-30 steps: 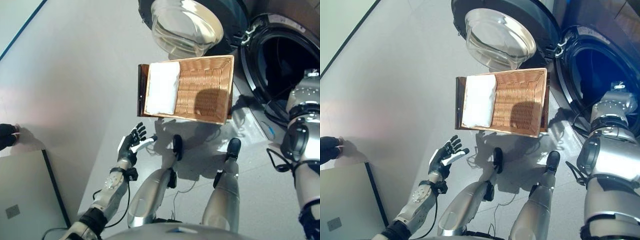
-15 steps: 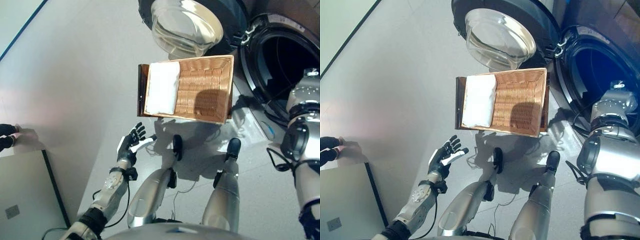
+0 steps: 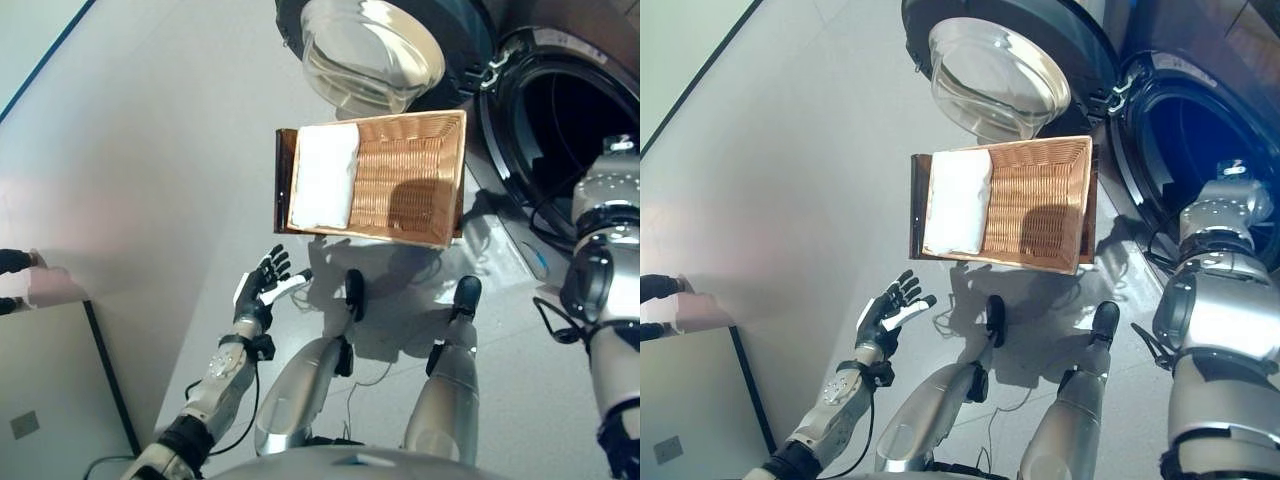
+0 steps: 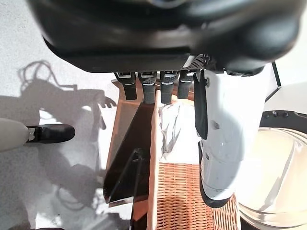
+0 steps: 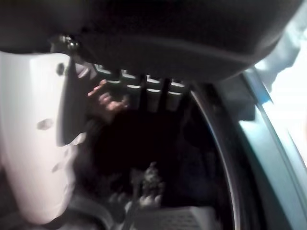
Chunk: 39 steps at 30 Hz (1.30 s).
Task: Pick up the clothes and place them into the washing machine
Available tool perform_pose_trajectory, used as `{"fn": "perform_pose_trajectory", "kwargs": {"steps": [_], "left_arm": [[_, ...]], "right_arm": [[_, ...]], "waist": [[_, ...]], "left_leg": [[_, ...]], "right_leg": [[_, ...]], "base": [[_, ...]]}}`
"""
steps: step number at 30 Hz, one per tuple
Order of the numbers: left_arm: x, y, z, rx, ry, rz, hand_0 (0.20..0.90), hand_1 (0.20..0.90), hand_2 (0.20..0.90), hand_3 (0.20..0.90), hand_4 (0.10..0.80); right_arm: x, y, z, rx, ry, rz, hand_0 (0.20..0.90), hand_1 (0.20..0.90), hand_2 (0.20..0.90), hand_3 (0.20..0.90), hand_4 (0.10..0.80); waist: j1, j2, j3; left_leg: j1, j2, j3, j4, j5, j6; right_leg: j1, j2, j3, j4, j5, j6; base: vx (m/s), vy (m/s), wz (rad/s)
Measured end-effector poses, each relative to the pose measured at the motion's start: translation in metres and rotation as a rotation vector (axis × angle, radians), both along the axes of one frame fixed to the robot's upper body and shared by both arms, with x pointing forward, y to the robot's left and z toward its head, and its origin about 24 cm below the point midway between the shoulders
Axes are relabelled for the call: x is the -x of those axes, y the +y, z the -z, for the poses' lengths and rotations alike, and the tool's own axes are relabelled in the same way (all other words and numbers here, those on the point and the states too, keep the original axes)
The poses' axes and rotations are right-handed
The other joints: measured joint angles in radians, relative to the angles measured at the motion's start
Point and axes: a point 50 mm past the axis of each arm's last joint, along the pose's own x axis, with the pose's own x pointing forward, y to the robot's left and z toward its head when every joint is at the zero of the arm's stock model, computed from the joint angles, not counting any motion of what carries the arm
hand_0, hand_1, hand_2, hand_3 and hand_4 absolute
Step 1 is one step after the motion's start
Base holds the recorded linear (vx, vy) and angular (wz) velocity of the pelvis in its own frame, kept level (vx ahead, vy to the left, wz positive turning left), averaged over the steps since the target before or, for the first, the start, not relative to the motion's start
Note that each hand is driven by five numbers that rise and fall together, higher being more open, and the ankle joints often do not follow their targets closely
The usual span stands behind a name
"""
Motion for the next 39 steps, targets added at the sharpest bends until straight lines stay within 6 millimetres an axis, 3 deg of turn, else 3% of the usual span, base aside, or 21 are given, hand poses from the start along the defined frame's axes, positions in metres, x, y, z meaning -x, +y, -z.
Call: {"fn": "perform_pose_trajectory", "kwargs": {"steps": [1, 5, 8, 14, 20, 27, 30, 39], "left_arm": [[0.000, 0.001, 0.000, -0.003, 0.001, -0.017, 0.900, 0.900, 0.900, 0.900, 0.800], [-0.004, 0.002, -0.004, -0.014, -0.015, -0.044, 0.900, 0.900, 0.900, 0.900, 0.800], [-0.007, 0.000, -0.011, -0.018, -0.046, -0.051, 0.900, 0.900, 0.900, 0.900, 0.800], [-0.008, 0.002, -0.013, -0.027, -0.058, -0.081, 0.900, 0.900, 0.900, 0.900, 0.800], [-0.012, 0.009, -0.016, -0.039, -0.071, -0.125, 0.900, 0.900, 0.900, 0.900, 0.800], [-0.012, 0.011, -0.016, -0.053, -0.072, -0.149, 0.900, 0.900, 0.900, 0.900, 0.800], [-0.014, 0.015, -0.018, -0.057, -0.079, -0.173, 0.900, 0.900, 0.900, 0.900, 0.800], [-0.014, 0.015, -0.019, -0.094, -0.092, -0.188, 0.900, 0.900, 0.900, 0.900, 0.800]], "right_arm": [[-0.005, 0.009, 0.000, 0.136, 0.130, -0.017, 0.900, 0.900, 0.900, 0.900, 0.800], [-0.022, 0.042, 0.008, 0.365, 0.352, -0.077, 0.900, 0.900, 0.900, 0.900, 0.800], [-0.032, 0.066, 0.023, 0.419, 0.450, -0.133, 0.900, 0.900, 0.900, 0.900, 0.800], [-0.039, 0.109, 0.062, 0.480, 0.516, -0.258, 0.900, 0.900, 0.900, 0.900, 0.800], [-0.039, 0.136, 0.087, 0.484, 0.550, -0.339, 0.900, 0.900, 0.900, 0.900, 0.800], [-0.040, 0.172, 0.091, 0.645, 0.511, -0.429, 0.900, 0.900, 0.900, 0.900, 0.800], [-0.037, 0.187, 0.087, 0.791, 0.473, -0.451, 0.900, 0.900, 0.900, 0.900, 0.800], [-0.031, 0.196, 0.094, 1.036, 0.552, -0.434, 0.900, 0.900, 0.900, 0.900, 0.800]], "waist": [[-0.001, -0.001, 0.001], [-0.014, -0.003, 0.002], [-0.019, -0.007, 0.005], [-0.026, -0.037, 0.027], [-0.027, -0.065, 0.047], [-0.029, -0.086, 0.061], [-0.030, -0.100, 0.070], [-0.030, -0.118, 0.083]], "left_leg": [[0.001, 0.002, 0.000, 0.000, 0.000, 0.000], [0.005, 0.006, 0.003, 0.000, 0.000, 0.000], [0.006, 0.011, 0.003, 0.000, 0.000, 0.000], [0.007, 0.020, 0.003, 0.005, -0.001, -0.002], [0.006, 0.020, 0.003, 0.006, -0.002, -0.003], [0.007, 0.023, 0.002, 0.008, -0.002, -0.003], [0.007, 0.024, 0.001, 0.010, -0.002, -0.003], [0.007, 0.028, -0.003, 0.025, -0.003, -0.004]], "right_leg": [[0.000, 0.002, 0.000, 0.001, 0.000, 0.001], [0.001, 0.007, 0.001, 0.003, 0.000, 0.000], [0.002, 0.012, 0.000, 0.005, -0.002, 0.001], [0.000, 0.021, 0.000, 0.020, -0.008, -0.009], [0.000, 0.021, 0.000, 0.022, -0.008, -0.009], [0.001, 0.023, 0.000, 0.025, -0.007, -0.011], [0.001, 0.024, -0.001, 0.030, -0.007, -0.011], [0.005, 0.027, -0.003, 0.041, -0.015, -0.013]], "base": [[-0.032, -0.022, -0.03], [-0.027, -0.023, -0.04], [0.000, 0.000, 0.00], [0.000, 0.000, 0.00], [0.000, 0.000, 0.00], [0.000, 0.000, 0.00], [0.000, 0.000, 0.00], [0.000, -0.001, 0.00]]}}
